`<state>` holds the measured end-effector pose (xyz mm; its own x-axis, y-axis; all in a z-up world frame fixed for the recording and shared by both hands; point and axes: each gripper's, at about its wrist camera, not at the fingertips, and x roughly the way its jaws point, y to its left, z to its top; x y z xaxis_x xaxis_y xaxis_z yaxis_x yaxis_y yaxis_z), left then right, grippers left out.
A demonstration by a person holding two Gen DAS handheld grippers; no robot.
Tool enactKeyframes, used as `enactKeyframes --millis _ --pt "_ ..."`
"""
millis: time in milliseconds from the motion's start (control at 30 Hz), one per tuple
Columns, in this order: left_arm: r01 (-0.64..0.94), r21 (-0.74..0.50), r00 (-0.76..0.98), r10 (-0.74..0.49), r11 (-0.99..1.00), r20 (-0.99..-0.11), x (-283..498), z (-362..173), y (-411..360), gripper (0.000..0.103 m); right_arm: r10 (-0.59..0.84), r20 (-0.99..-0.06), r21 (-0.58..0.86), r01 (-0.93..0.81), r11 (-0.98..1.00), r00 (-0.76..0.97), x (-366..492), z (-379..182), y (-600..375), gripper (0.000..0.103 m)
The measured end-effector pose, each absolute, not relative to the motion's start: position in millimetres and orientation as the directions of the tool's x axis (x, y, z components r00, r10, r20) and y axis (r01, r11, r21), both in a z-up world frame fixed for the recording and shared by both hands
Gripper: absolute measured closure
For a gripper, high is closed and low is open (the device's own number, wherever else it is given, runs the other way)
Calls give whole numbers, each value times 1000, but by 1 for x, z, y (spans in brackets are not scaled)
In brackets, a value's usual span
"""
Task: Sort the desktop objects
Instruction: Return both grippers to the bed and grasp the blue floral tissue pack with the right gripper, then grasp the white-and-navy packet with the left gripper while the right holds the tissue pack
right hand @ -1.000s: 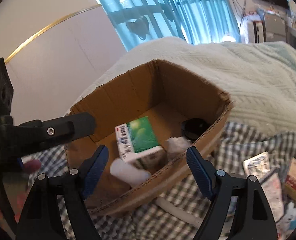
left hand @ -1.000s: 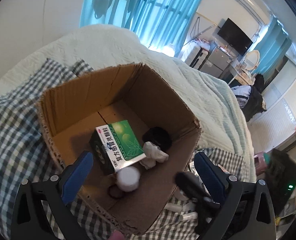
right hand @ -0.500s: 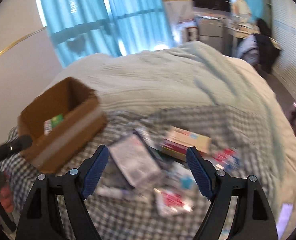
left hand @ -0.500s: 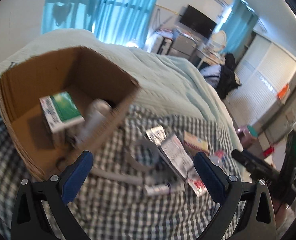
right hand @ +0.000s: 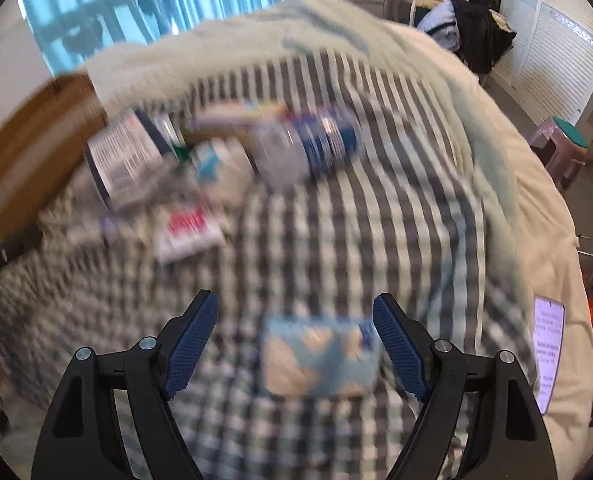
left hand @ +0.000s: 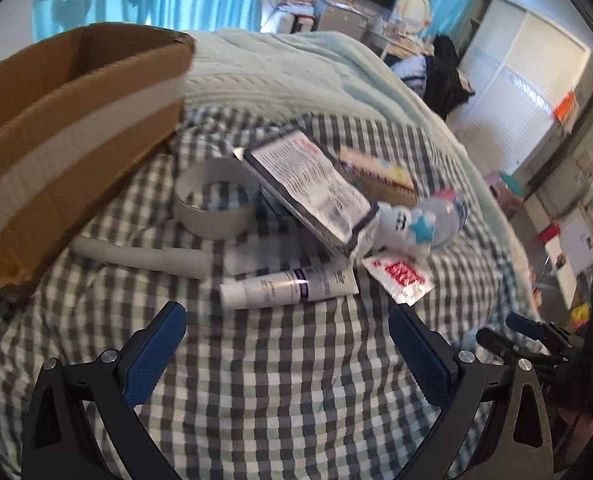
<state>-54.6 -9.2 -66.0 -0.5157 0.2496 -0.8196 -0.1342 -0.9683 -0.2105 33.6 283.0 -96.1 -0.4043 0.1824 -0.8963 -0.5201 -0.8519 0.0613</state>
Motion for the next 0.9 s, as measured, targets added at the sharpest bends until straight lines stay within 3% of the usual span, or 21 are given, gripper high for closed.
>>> enactKeyframes --millis 533,633,900 --pt "-156 -162 -490 218 -975 -844 -70 -99 13 0 87 -938 132 -579 -804 -335 49 -146 304 20" --pt "-161 -174 -499 232 -972 -835 -72 -94 17 0 83 -935 132 -556 -821 -344 47 -141 300 33" --pt "-192 -192 -542 267 -963 -797 -88 -73 26 0 148 -894 88 -490 -867 -423 36 -104 280 35"
